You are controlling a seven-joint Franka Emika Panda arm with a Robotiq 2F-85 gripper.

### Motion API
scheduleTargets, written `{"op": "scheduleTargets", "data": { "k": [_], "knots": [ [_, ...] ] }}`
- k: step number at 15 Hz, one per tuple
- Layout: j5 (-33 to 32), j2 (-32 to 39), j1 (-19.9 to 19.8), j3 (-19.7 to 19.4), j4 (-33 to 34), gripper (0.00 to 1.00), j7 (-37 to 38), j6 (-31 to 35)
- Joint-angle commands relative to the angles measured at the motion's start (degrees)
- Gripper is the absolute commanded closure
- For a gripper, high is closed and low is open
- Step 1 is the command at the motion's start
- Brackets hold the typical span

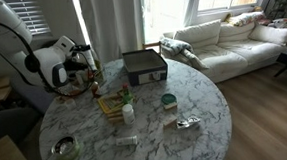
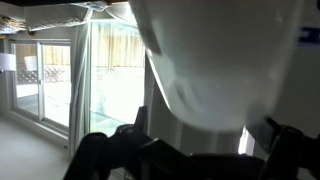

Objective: Pick up the clear measuring cup and place it upside down in the clear storage container

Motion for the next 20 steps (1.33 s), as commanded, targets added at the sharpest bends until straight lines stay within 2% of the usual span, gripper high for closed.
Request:
{"op": "scheduleTargets", "data": {
  "k": [1,8,12,18,20],
  "knots": [
    [-1.2,2.0,1.0,-1.2,1.2,0.0,0.6,0.7],
    [0.5,1.9,1.3,-1.4,1.4,0.0,0.7,0.7],
    [1.2,-1.3,1.0,-2.2,-3.4,0.0,0.1,-0.2],
    [-1.4,-10.6,-0.5,-2.2,-8.2,0.0,2.5,-10.0],
    [-3.3,-15.5,-1.7,-2.0,-10.1,0.0,4.2,-15.7]
  ]
}}
